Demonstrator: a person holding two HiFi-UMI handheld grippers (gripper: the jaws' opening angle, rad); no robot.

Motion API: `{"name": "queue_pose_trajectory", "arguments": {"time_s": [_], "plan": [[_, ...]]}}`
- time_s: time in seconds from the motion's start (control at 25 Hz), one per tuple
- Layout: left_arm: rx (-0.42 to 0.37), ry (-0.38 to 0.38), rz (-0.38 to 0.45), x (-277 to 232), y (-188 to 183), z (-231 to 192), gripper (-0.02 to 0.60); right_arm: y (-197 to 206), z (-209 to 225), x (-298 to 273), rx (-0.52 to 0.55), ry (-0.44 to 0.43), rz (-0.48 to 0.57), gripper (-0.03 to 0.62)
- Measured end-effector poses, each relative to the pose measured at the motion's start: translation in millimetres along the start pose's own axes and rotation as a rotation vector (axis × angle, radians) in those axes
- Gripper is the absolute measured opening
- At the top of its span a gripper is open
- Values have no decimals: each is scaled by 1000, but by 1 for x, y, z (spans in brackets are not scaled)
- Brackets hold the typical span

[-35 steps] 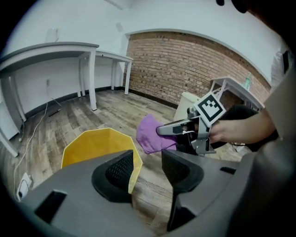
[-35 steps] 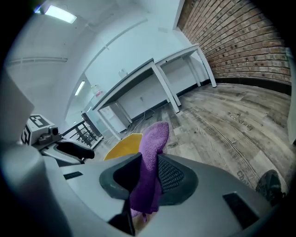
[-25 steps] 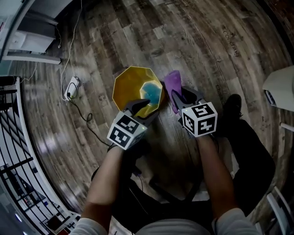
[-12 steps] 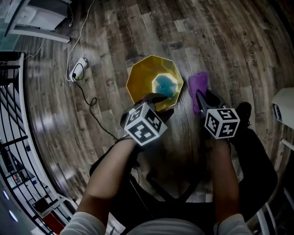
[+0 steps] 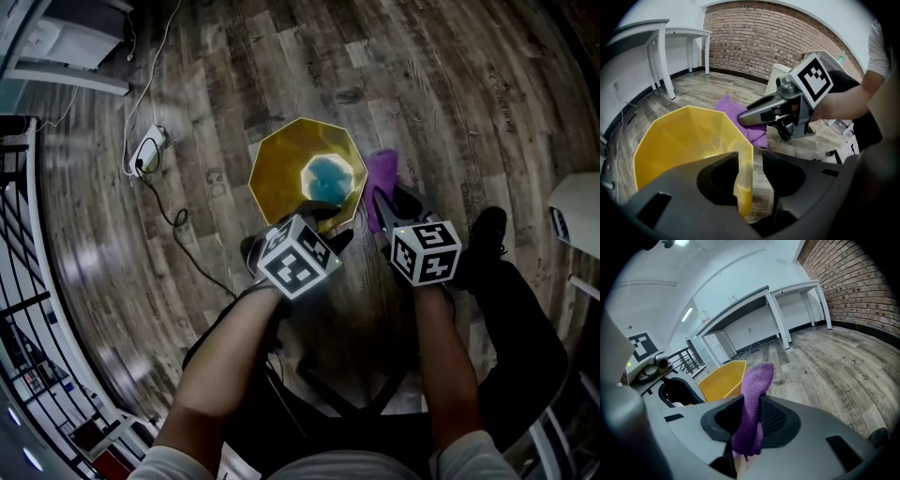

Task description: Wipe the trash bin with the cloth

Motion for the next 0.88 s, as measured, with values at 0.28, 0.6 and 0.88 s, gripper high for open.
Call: {"name": "queue_pose_trajectory", "arguments": {"time_s": [0.28, 0.6, 0.88], "plan": [[25, 35, 2, -13, -5, 2, 72, 27, 10, -20, 15, -14, -54, 106], [72, 75, 30, -19, -10, 0, 44, 55, 24, -52, 43, -32, -131, 106], [86, 105, 36, -22, -12, -1, 46, 78, 42, -91, 132, -62, -258, 106]]}}
Point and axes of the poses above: the fingertips, and each gripper's own axes: x backward along the fingers, z to its right, y out of its underside, the point moved 10 cm from there along x, backward along the fingers, and after that the axes turned 6 degrees about z, right-handed, at the moved point
